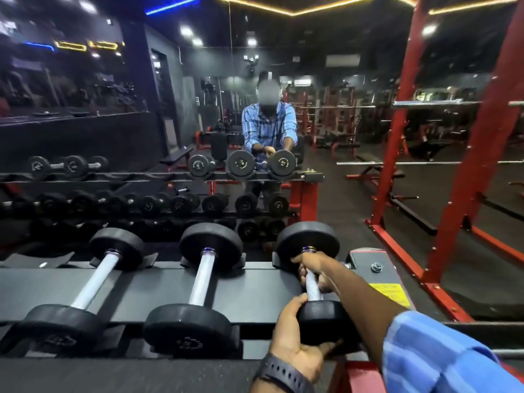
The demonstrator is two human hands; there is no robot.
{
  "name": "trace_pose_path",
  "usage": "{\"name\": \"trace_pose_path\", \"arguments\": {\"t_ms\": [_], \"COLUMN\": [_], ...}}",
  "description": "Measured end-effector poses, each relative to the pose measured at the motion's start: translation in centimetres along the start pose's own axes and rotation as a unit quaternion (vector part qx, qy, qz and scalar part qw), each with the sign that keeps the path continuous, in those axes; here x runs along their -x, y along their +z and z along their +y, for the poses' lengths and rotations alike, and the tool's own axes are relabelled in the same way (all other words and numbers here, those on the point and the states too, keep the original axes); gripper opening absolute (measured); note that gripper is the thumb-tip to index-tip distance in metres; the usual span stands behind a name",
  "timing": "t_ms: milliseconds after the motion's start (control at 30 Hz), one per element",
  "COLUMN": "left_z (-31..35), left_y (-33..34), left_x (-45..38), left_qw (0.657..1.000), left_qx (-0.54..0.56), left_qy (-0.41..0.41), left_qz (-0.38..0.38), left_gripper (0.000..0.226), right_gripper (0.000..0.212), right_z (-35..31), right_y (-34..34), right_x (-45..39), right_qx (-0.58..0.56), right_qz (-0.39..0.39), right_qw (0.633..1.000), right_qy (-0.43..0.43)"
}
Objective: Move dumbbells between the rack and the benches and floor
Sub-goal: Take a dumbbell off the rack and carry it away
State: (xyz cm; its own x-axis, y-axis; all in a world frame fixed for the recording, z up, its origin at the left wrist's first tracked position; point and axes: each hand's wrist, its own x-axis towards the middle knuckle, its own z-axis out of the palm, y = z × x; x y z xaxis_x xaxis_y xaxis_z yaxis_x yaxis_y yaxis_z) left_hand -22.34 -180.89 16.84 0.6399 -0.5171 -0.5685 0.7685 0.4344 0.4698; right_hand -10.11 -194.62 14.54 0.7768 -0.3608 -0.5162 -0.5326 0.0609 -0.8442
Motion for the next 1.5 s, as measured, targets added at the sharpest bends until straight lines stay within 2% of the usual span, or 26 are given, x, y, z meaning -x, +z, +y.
{"name": "trace_pose_path", "arguments": {"t_ms": [133, 167, 200, 233, 267, 333, 400, 467, 533, 600, 667, 767, 867, 1200, 1500], "left_z": [0.0, 0.2, 0.6, 1.2, 2.0, 4.6, 7.7, 11.2, 14.3, 16.6, 18.1, 19.0, 19.2, 21.2, 22.6], "left_y": [-0.2, -0.1, -0.2, -0.3, -0.4, -0.2, 1.2, 3.0, 4.6, 5.4, 5.7, 5.3, 2.9, -11.0, -22.6], "left_x": [1.3, 2.2, 3.0, 3.9, 4.6, 6.3, 8.5, 10.6, 12.7, 15.5, 19.0, 24.0, 28.0, 42.4, 58.4], "left_qw": [1.000, 1.000, 1.000, 0.999, 0.999, 0.982, 0.953, 0.912, 0.853, 0.794, 0.760, 0.745, 0.740, 0.712, 0.703], "left_qx": [-0.001, 0.003, -0.010, -0.027, -0.039, -0.091, -0.146, -0.213, -0.300, -0.362, -0.384, -0.387, -0.392, -0.412, -0.401], "left_qy": [-0.023, -0.029, -0.029, -0.013, 0.024, 0.146, 0.257, 0.344, 0.426, 0.488, 0.524, 0.544, 0.546, 0.568, 0.588], "left_qz": [-0.005, -0.010, 0.000, 0.014, 0.029, 0.070, 0.073, 0.061, 0.037, 0.025, 0.022, 0.012, 0.012, -0.005, 0.018], "left_gripper": [0.046, 0.048, 0.050, 0.049, 0.046, 0.030, 0.014, 0.013, 0.012, 0.009, 0.017, 0.032, 0.031, 0.040, 0.041], "right_gripper": [0.031, 0.037, 0.052, 0.064, 0.062, 0.042, 0.036, 0.034, 0.034, 0.044, 0.050, 0.046, 0.052, 0.068, 0.074], "right_z": [0.0, 0.3, 0.7, 0.8, 0.6, -0.7, -2.9, -5.9, -9.4, -12.8, -15.0, -16.2, -14.9, -7.3, -1.9], "right_y": [-0.5, -0.9, -1.4, -1.9, -2.5, -3.3, -4.2, -4.8, -4.9, -4.5, -4.0, -2.9, -0.5, 12.1, 21.7], "right_x": [1.3, 1.0, 0.6, 0.6, 1.2, 4.0, 6.9, 10.4, 14.6, 20.3, 26.0, 32.3, 37.0, 50.0, 62.4], "right_qx": [0.045, 0.072, 0.116, 0.161, 0.190, 0.217, 0.238, 0.206, 0.116, 0.023, -0.031, -0.046, -0.040, -0.038, -0.031], "right_qz": [-0.018, -0.009, 0.008, 0.021, 0.029, 0.041, 0.051, 0.067, 0.072, 0.071, 0.064, 0.076, 0.098, 0.144, 0.127], "right_qw": [0.999, 0.997, 0.992, 0.985, 0.979, 0.971, 0.964, 0.963, 0.961, 0.942, 0.917, 0.900, 0.897, 0.885, 0.882], "right_qy": [-0.013, -0.029, -0.049, -0.064, -0.072, -0.090, -0.106, -0.160, -0.241, -0.327, -0.392, -0.428, -0.429, -0.441, -0.453]}}
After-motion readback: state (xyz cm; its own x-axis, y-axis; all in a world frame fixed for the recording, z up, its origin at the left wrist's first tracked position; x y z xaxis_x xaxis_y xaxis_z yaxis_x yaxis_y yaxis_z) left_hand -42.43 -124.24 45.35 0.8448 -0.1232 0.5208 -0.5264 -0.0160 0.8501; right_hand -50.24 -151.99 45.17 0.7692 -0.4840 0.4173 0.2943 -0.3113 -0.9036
